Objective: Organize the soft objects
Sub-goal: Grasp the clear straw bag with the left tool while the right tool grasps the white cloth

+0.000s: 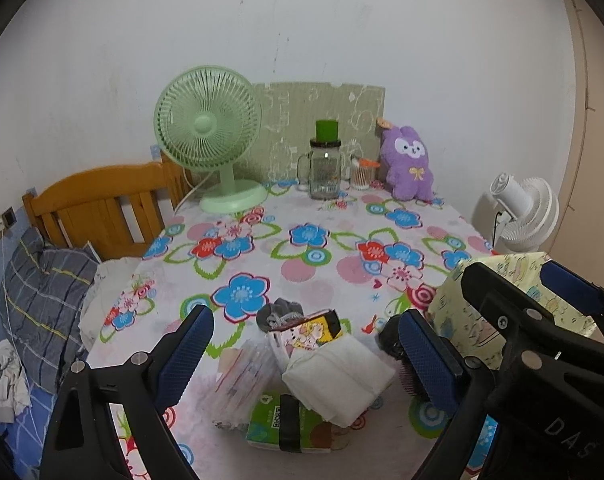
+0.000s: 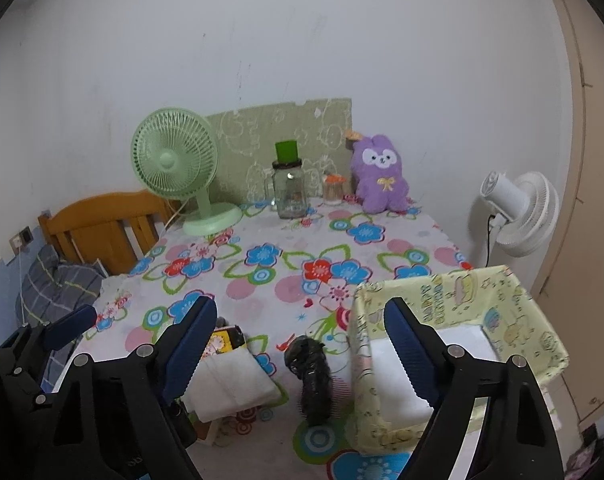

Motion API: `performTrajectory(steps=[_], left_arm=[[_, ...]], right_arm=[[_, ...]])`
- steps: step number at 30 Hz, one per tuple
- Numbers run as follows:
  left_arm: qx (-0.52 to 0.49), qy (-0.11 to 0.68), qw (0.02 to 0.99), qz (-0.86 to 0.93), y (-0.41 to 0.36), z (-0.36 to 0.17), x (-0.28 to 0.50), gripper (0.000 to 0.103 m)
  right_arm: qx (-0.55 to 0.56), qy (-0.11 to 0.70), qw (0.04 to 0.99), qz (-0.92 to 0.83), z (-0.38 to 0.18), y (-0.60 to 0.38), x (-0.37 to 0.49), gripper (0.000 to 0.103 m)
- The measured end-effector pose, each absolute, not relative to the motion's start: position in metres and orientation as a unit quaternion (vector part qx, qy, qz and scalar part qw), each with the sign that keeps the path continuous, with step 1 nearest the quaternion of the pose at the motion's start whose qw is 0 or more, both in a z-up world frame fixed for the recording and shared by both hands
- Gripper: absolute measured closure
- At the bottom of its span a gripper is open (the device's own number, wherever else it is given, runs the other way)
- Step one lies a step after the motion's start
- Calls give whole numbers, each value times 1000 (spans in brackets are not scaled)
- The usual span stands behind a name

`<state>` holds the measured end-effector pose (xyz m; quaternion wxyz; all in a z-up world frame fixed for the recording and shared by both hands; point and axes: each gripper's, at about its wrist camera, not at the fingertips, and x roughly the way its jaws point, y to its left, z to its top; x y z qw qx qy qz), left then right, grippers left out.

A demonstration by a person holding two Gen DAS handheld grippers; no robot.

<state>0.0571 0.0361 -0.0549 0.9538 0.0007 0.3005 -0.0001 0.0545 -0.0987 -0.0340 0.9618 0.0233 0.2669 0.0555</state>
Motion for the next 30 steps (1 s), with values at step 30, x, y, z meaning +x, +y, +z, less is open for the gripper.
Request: performTrajectory(steps=[30], left_arm=[[-21, 393, 919, 14, 79, -135, 86, 14]], right_arm=[[-13, 379, 919, 110, -123, -30, 108, 19]])
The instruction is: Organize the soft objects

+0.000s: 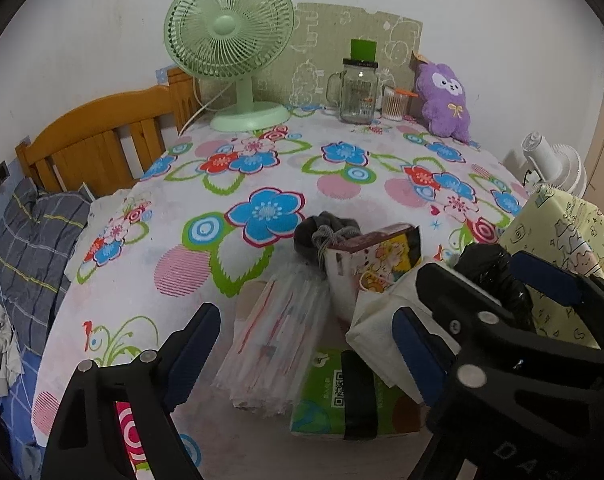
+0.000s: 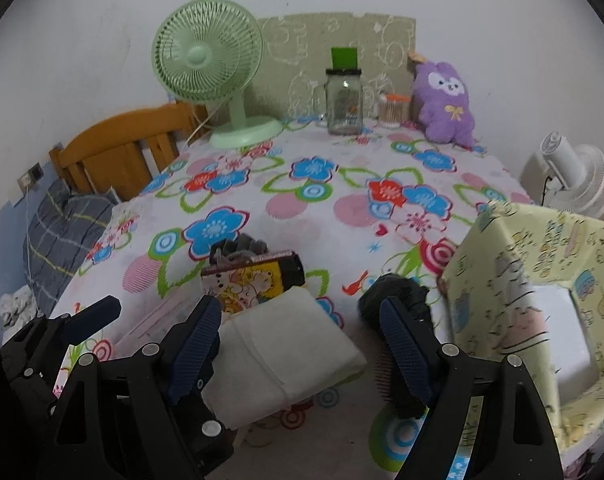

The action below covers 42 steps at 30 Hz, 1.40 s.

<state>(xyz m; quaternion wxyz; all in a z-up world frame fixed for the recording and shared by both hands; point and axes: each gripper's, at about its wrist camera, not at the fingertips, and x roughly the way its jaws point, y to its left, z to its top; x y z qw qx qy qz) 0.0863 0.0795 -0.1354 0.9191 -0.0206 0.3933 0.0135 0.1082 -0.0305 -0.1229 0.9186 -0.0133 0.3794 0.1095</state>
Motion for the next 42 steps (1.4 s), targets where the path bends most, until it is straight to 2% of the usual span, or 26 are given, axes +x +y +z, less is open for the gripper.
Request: performTrajectory(steps=[14, 15, 18, 20, 21, 24, 28, 31, 35, 38, 42], left_arm=[[-22, 416, 909, 23, 84, -156, 99, 14], [-23, 417, 908, 23, 84, -157, 100, 14], [-22, 422, 906, 26, 84, -159, 102, 14], [-20, 420, 907, 29, 83, -158, 102, 14], [-19, 419, 907, 29, 83, -157, 102, 15], [-20, 416, 909, 31, 84, -155, 103, 20], [-23, 416, 909, 33, 86, -154, 106, 41], [-26, 433, 900, 29, 87, -159, 111, 57], [-20, 438, 898, 31, 87, -161, 111, 73], [-20, 430, 902, 23, 85, -155, 108, 78], [-17, 421, 907, 19, 81, -148, 105, 79]], right_arm=[[-11, 425, 900, 93, -151, -29, 128, 19], [-10, 427, 899, 93, -152, -29, 129, 21], [-6, 436, 894, 106, -154, -27, 131, 42], [-11, 432, 895, 110, -154, -24, 129, 45], [-14, 428, 897, 109, -153, -23, 128, 50], [-13, 425, 899, 106, -151, -23, 129, 66], [-11, 420, 902, 103, -148, -25, 129, 78], [-19, 416, 903, 103, -147, -23, 129, 82], [-26, 411, 905, 105, -145, -21, 127, 85], [-23, 410, 905, 107, -144, -21, 126, 86], [-21, 404, 908, 108, -137, -21, 123, 87]])
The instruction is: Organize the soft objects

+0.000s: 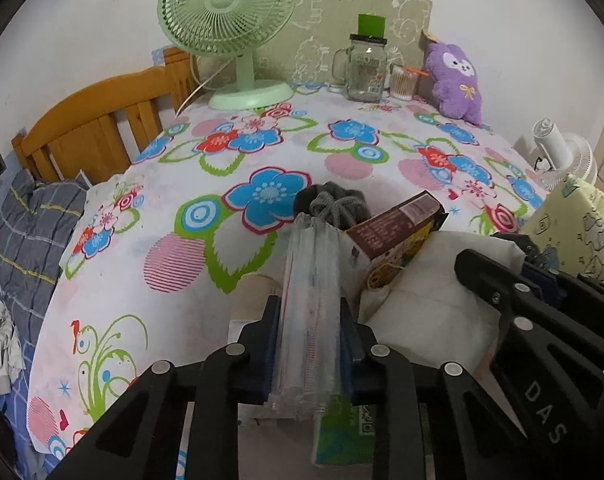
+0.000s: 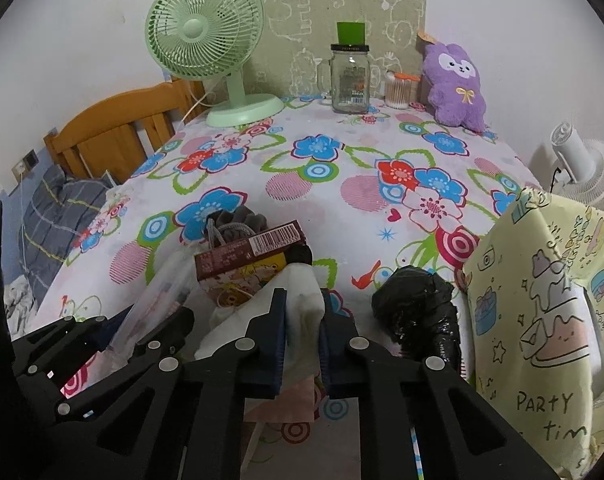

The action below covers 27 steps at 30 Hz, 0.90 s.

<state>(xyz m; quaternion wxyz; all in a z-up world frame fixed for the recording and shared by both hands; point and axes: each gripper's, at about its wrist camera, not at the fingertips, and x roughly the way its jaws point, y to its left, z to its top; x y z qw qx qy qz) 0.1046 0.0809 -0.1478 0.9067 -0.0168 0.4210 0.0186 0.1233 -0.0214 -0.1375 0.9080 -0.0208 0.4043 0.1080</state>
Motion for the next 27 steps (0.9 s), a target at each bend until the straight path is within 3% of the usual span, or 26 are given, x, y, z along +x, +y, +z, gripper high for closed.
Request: performTrajectory(steps=[27], left_arm=[[-5, 361, 932, -1, 51, -83, 83, 79]], right_arm=[[-18, 344, 933, 103, -73, -40, 98, 88]])
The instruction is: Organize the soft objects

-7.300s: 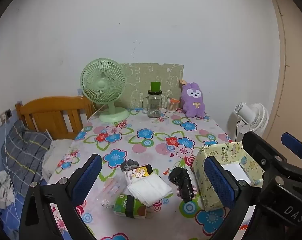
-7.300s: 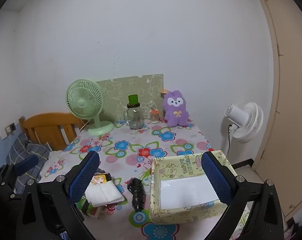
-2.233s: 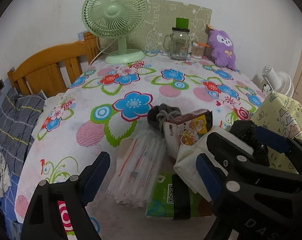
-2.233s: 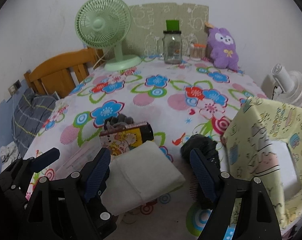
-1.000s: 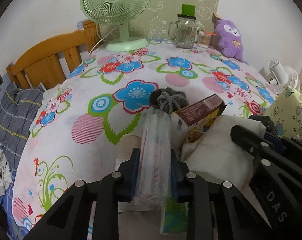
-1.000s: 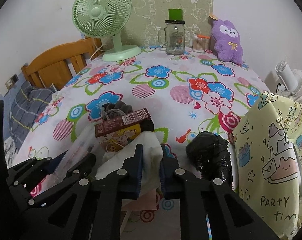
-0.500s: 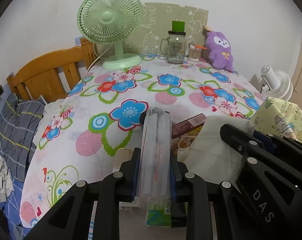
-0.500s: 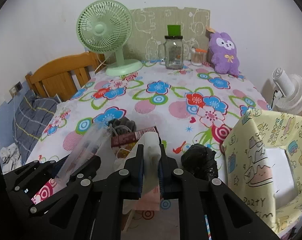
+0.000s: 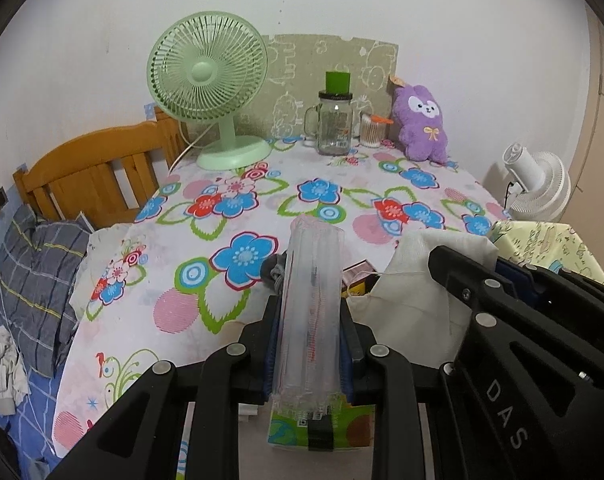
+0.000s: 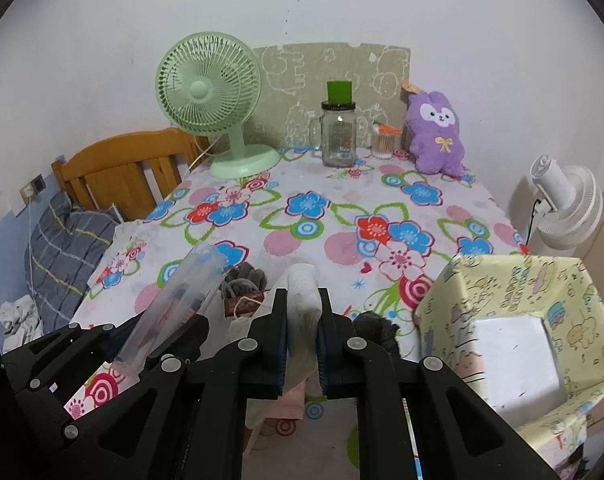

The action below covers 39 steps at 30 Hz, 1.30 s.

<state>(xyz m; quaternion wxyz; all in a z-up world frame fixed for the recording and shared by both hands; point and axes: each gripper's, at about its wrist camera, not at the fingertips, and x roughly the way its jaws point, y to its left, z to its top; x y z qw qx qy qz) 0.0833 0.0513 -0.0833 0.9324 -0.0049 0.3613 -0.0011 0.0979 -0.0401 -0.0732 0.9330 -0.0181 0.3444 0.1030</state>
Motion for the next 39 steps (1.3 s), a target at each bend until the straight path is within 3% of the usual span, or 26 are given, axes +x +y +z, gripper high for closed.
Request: performTrajectory(steps=[39], left_arm=[[-5, 304, 953, -16, -11, -29, 74, 79]], right_arm=[[-16, 295, 951, 87, -11, -105, 80, 88]])
